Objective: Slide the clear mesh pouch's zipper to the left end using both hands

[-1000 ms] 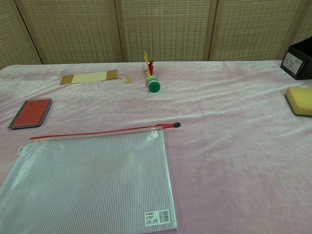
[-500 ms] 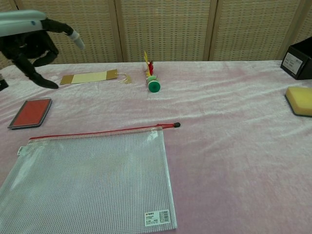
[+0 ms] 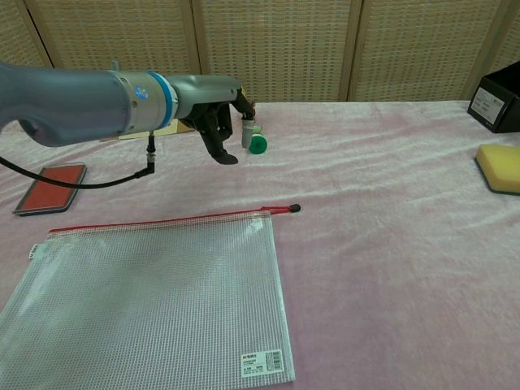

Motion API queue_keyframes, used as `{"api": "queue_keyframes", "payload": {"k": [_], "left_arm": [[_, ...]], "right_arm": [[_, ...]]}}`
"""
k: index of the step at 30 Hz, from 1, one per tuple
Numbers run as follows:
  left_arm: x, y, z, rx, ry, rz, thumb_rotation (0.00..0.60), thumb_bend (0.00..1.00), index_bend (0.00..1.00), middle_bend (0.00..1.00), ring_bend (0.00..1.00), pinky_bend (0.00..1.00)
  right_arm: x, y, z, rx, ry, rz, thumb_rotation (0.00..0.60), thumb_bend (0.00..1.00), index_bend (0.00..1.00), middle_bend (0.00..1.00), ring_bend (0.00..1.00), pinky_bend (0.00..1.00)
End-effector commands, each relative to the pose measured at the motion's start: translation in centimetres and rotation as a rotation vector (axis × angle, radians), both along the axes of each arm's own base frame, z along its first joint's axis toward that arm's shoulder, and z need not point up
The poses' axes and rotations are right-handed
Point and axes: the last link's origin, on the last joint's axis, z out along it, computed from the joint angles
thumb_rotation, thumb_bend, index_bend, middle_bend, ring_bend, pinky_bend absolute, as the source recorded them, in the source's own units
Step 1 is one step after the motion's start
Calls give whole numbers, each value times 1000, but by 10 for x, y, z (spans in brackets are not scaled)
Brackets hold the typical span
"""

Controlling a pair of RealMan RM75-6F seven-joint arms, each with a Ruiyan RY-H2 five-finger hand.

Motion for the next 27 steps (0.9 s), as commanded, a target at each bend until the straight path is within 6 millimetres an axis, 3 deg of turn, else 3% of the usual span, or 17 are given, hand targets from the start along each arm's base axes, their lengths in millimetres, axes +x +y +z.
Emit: {"api": "queue_keyframes", "payload": {"k": [1,15,27], "left_arm": [[14,2,-32,-41,46,0,600,312,464,879,910,1000],[25,7,-78,-88,57,48,600,328,483,907,927,1000],[32,9,-97,-93,64,72,600,372,497,906,927,1000]], "right_arm": [[-2,-1,0,-2,2,-10,600,0,7,0,0,0],[-9,-5,0,0,-3,-40,600,0,18,0,0,0],[-12,-6,4,-8,-15,-52,600,0,17,0,0,0]]}}
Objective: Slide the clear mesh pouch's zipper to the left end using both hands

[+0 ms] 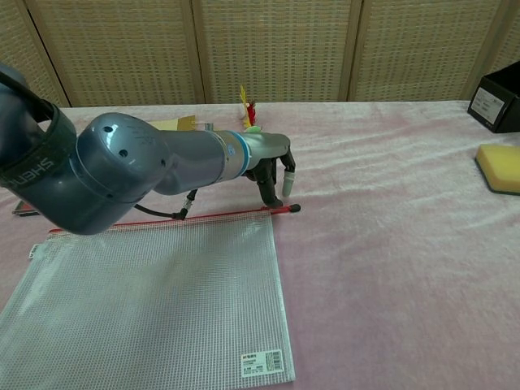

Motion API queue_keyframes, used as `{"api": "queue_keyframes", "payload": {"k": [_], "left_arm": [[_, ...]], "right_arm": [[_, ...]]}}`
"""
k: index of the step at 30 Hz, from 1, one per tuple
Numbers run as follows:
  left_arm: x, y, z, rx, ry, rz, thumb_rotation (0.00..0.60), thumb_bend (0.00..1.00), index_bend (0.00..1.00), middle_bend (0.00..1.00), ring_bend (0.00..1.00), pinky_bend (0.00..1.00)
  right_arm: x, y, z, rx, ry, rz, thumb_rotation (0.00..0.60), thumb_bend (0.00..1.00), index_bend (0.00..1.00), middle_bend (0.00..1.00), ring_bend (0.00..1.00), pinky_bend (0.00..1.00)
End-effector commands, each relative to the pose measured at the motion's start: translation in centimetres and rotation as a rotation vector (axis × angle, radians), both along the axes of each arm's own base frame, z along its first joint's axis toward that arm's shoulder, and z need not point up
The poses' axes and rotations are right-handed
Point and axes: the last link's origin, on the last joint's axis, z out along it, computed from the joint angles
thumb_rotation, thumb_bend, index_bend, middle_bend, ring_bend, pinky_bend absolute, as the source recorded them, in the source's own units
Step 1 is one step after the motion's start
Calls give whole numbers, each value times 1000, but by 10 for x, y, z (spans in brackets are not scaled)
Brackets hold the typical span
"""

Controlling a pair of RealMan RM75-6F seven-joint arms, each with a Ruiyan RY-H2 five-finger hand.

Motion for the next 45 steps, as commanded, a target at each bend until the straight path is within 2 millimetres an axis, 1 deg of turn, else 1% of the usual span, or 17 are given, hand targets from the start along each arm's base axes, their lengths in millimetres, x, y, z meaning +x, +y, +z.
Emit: {"api": "queue_keyframes", "payload": {"k": [1,7,13,18,31,34,41,43,45], "left_arm": [[1,-2,-6,-8,8,5,600,373,497,906,927,1000],[1,-2,-14,8,22,20,600,373,496,907,927,1000],[-1,-1,-18,22,27,24,600,373,501,906,927,1000],[-4,0,-19,24,27,31,600,377,523,906,927,1000],[-5,0,-21,31,28,32,600,499,569,907,927,1000],[-5,0,-20,33,28,34,600,506,605,908,927,1000],[-4,2,-15,39,10,45,600,507,782,917,928,1000],[-3,2,-12,41,2,47,600,507,813,920,930,1000],[2,5,-1,50,-38,53,600,507,829,922,931,1000]], "right_arm": [[-1,0,1,0,-3,-4,600,0,17,0,0,0],[-3,-1,2,1,-9,-8,600,0,18,0,0,0],[-4,-2,3,2,-11,-12,600,0,18,0,0,0],[-4,-2,3,2,-13,-14,600,0,18,0,0,0],[-5,-2,3,6,-17,-16,600,0,17,0,0,0],[-4,-2,3,5,-18,-15,600,0,17,0,0,0],[-4,-2,3,4,-20,-12,600,0,17,0,0,0],[-4,-1,3,4,-21,-10,600,0,17,0,0,0],[-2,-1,3,6,-25,-6,600,0,18,0,0,0]]}}
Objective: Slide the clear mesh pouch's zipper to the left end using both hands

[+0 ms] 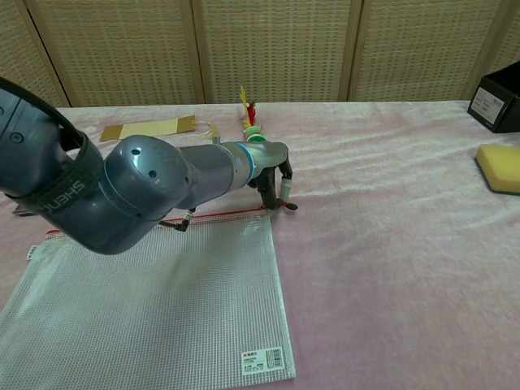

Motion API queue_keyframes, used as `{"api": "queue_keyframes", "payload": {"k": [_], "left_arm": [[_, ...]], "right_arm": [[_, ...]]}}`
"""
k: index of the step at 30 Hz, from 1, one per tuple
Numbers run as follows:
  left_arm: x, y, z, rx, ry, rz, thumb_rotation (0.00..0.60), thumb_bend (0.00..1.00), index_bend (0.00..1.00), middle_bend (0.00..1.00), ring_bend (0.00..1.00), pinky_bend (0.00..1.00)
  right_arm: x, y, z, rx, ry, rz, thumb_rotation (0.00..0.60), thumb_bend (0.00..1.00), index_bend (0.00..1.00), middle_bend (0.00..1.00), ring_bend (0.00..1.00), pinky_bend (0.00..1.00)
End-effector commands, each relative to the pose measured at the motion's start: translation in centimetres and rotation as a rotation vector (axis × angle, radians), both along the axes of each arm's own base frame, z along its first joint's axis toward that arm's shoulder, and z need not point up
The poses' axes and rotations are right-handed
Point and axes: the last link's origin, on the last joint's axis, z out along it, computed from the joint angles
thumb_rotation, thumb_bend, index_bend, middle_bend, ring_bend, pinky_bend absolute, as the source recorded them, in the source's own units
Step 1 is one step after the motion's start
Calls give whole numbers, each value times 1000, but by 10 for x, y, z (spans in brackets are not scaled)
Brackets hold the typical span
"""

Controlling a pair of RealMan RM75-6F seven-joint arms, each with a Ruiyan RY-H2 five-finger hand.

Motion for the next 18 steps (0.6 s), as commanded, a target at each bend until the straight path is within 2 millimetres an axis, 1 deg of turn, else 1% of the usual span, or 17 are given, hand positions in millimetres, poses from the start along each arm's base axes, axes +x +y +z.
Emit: {"api": "queue_keyframes", "payload": {"k": [1,6,14,15,18], "left_arm": [[4,2,15,10,-49,6,600,507,832,924,931,1000],[6,1,44,17,-108,0,600,509,837,927,932,1000],[-1,-6,91,25,-183,-15,600,514,845,932,932,1000],[-2,-7,98,23,-202,-12,600,514,846,932,932,1000],[-2,-8,110,12,-231,-6,600,515,848,933,932,1000]], "right_arm": [[1,0,0,1,-2,4,600,0,18,0,0,0],[3,1,-2,8,-8,12,600,0,18,0,0,0],[5,1,-9,49,-51,13,600,0,20,0,0,0],[6,-1,-11,58,-66,17,600,0,22,0,0,0],[11,-7,-14,77,-81,30,600,0,32,0,0,0]]}}
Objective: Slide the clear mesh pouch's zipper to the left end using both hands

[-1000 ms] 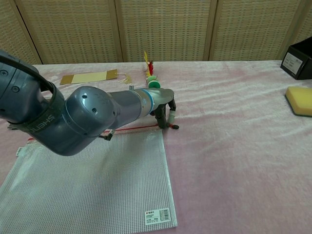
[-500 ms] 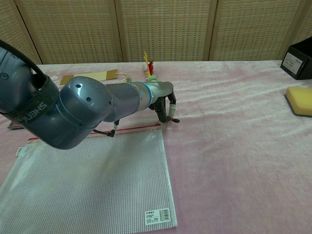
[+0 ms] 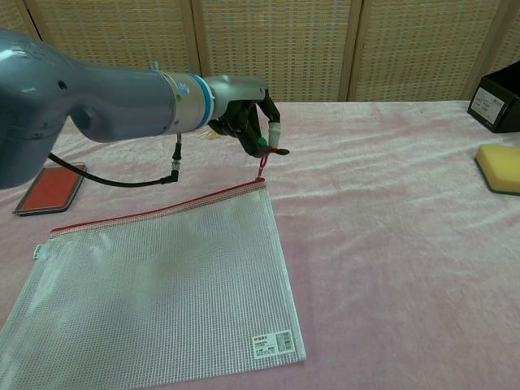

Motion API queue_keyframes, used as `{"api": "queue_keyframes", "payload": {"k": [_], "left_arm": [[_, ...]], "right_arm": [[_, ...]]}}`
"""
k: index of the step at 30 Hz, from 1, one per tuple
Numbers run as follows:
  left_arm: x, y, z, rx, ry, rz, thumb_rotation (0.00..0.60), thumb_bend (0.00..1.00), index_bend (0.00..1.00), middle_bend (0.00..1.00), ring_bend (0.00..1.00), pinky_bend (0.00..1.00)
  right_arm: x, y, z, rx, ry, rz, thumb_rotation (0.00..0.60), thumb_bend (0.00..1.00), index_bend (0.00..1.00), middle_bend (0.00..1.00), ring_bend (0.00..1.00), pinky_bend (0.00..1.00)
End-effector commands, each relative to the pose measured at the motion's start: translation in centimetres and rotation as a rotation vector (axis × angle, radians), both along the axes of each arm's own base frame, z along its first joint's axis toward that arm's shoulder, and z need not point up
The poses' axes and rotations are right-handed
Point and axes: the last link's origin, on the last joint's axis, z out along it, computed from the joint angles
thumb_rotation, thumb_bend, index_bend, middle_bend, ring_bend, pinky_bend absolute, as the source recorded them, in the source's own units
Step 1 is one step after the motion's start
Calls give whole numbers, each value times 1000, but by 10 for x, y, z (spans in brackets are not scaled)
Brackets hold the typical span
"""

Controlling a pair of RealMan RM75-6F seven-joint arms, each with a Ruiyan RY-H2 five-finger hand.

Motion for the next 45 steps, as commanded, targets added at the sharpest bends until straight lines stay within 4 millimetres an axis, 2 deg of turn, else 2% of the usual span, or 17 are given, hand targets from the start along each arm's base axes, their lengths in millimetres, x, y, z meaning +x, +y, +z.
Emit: {"api": "queue_keyframes", "payload": {"k": [1,3,4,6,7,9,11,12,14,17,23,25,28,35,45], "left_arm": [[-3,-1,20,-1,-49,14,600,516,848,934,932,1000],[-3,-2,28,-16,-63,14,600,516,848,934,934,1000],[-2,-3,30,-25,-67,15,600,516,848,934,934,1000],[-1,-5,37,-45,-76,13,600,516,848,934,935,1000],[1,-6,41,-48,-81,8,600,516,848,934,936,1000],[3,-8,46,-48,-88,-4,600,516,848,934,936,1000],[7,-11,51,-55,-108,-13,600,516,848,934,936,1000],[14,-16,55,-66,-141,-27,600,516,848,934,936,1000],[17,-20,56,-79,-161,-30,600,517,848,934,937,1000],[23,-23,56,-91,-188,-41,600,525,848,934,937,1000],[32,-26,55,-84,-214,-62,600,527,848,934,937,1000],[37,-28,53,-88,-237,-63,600,527,848,934,937,1000],[40,-27,50,-80,-239,-66,600,527,848,934,937,1000],[44,-27,45,-65,-270,-58,600,527,848,934,937,1000],[47,-21,38,-54,-310,-35,600,528,848,934,937,1000]], "right_arm": [[7,-10,-3,21,-11,23,600,0,40,0,0,0],[15,-21,-4,29,-7,54,600,0,57,24,8,0],[18,-24,-4,34,-11,63,600,0,67,76,49,0],[27,-34,-7,61,-45,79,600,0,76,220,192,0],[32,-40,-10,89,-75,82,600,0,78,310,299,26],[40,-50,-14,148,-127,80,600,0,81,446,447,220],[52,-64,-19,212,-188,88,600,0,96,582,581,572],[76,-85,-36,295,-375,81,600,0,103,618,613,657],[87,-100,-40,354,-473,58,600,0,128,696,687,820],[107,-115,-50,430,-595,39,600,0,176,750,744,925],[134,-131,-64,510,-742,-17,600,0,223,796,791,987],[153,-135,-72,566,-839,-63,600,0,234,803,798,996],[166,-139,-78,611,-905,-113,600,9,252,810,804,1000],[182,-142,-94,643,-978,-163,600,42,314,813,806,1000],[198,-149,-123,609,-1027,-171,600,120,332,814,805,1000]]}}
